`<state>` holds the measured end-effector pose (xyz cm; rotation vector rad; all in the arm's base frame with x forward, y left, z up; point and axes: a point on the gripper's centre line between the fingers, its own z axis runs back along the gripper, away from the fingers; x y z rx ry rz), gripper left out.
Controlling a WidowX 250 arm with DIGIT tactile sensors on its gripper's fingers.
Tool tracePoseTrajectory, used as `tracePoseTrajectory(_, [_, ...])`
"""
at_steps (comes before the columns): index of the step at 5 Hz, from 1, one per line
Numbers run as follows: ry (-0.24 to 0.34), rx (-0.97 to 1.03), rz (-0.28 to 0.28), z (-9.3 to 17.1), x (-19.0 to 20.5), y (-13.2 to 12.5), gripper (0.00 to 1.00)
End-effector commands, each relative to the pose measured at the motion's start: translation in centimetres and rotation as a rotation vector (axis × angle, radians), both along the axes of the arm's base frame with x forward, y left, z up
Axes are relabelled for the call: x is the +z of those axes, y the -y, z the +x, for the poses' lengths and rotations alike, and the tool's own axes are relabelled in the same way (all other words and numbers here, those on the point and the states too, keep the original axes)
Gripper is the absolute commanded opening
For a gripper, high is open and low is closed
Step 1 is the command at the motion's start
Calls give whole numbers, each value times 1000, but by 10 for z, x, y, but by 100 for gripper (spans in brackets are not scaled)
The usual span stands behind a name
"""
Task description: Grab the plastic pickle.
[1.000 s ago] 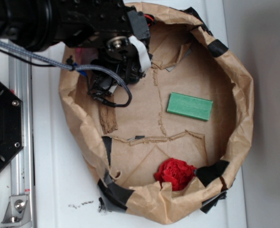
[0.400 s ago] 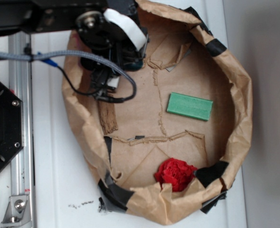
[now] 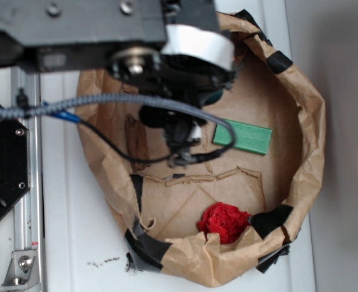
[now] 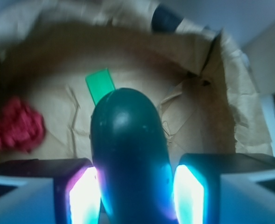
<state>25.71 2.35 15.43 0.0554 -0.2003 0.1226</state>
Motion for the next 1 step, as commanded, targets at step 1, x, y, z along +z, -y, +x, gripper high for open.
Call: tracePoseTrajectory(1, [22, 68, -15, 14, 9, 9, 0])
